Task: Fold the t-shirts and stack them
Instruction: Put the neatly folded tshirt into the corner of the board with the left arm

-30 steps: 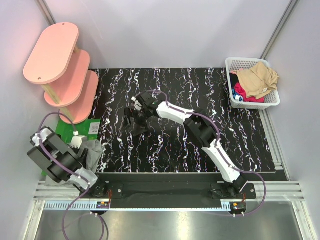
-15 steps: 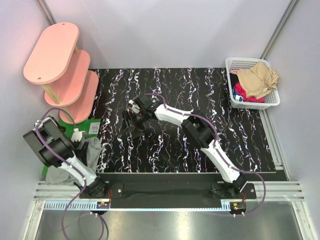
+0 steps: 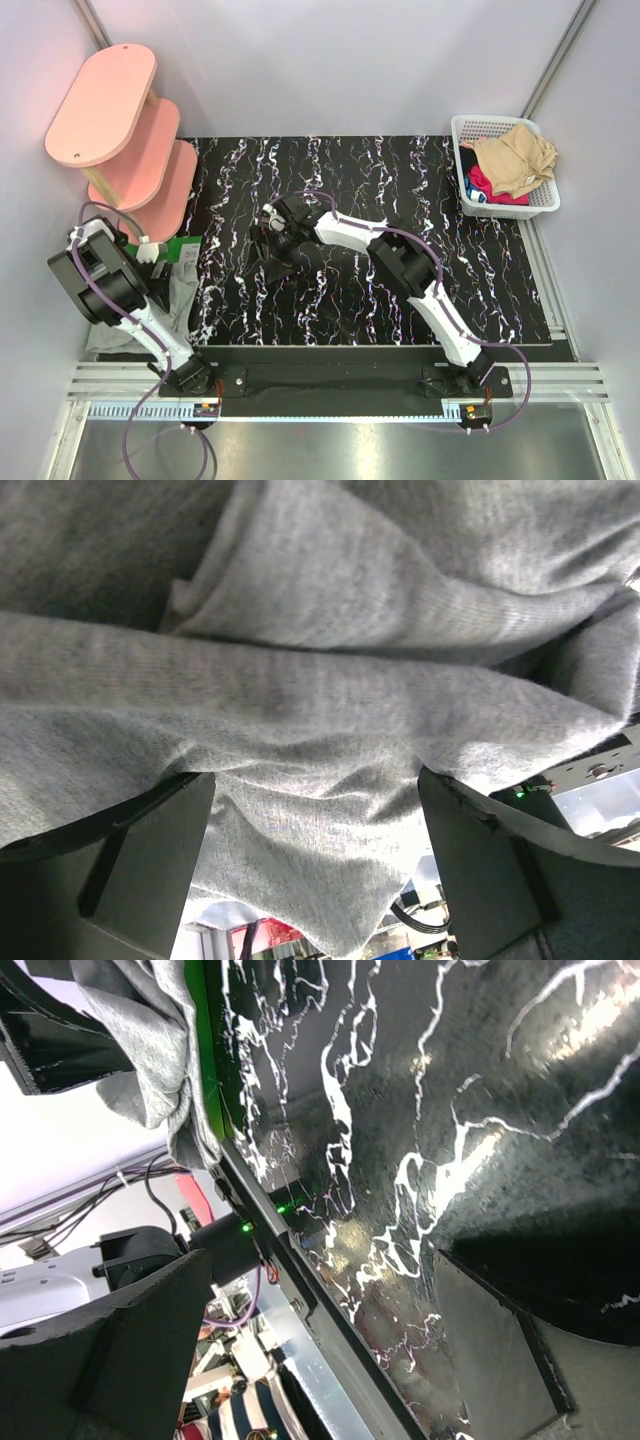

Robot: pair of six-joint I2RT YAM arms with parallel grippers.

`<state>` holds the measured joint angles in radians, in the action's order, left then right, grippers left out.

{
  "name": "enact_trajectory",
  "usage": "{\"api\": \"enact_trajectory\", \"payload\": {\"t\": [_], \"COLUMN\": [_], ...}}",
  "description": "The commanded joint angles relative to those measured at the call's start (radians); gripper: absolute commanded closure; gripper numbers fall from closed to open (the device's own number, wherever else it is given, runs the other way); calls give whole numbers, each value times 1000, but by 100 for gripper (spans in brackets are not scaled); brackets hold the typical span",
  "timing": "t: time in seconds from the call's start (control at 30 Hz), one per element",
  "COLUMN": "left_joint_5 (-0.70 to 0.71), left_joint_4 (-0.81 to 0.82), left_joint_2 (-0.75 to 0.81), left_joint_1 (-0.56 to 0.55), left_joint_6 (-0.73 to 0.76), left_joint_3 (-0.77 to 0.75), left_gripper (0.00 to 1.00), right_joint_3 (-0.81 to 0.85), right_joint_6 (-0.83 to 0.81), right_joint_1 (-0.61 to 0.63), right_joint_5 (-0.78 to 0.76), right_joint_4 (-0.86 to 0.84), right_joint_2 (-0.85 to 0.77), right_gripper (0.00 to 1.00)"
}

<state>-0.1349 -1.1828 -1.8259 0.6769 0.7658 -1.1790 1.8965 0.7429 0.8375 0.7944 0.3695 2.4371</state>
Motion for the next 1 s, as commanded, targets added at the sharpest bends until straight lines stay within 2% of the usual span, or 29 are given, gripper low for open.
{"api": "enact_trajectory", "payload": {"t": [0.0,0.2,0.3,0.4,0.5,0.53,0.63,0.7,0.77,0.87,0.97], "left_joint_5": [-124,-127,-144,-172,-238,-297,-414,-516,-554,-496,-396], "left_joint_4": [141,126,68,-10,-125,-150,-190,-211,-189,-115,-48], "left_joint_2": [31,98,221,382,531,562,669,706,714,683,626], "left_joint_1": [-39,-36,-30,-20,-19,-19,-37,-82,-179,-376,-554], "left_joint_6": [9,32,73,110,122,133,112,72,23,-200,-333], "left_joint_3": [-59,-9,19,-7,-86,-111,-183,-208,-221,-261,-314], "left_gripper": [9,8,1,1,1,1,1,1,1,1,1], "right_joint_3": [-19,-76,-123,-163,-143,-123,-108,-129,-160,-262,-329], "right_joint_6": [6,-5,-23,-78,-187,-216,-316,-350,-343,-313,-315], "right_joint_1": [2,-8,-8,-6,-11,-11,-12,-40,-104,-217,-256], "right_joint_5": [-27,-44,-78,-161,-357,-491,-732,-790,-810,-755,-806], "right_joint_4": [-35,-35,-35,-5,173,212,330,367,378,379,394], "right_joint_2": [-101,-168,-226,-297,-363,-380,-449,-513,-587,-691,-797], "right_gripper": [0,0,0,0,0,0,0,0,0,0,0]}}
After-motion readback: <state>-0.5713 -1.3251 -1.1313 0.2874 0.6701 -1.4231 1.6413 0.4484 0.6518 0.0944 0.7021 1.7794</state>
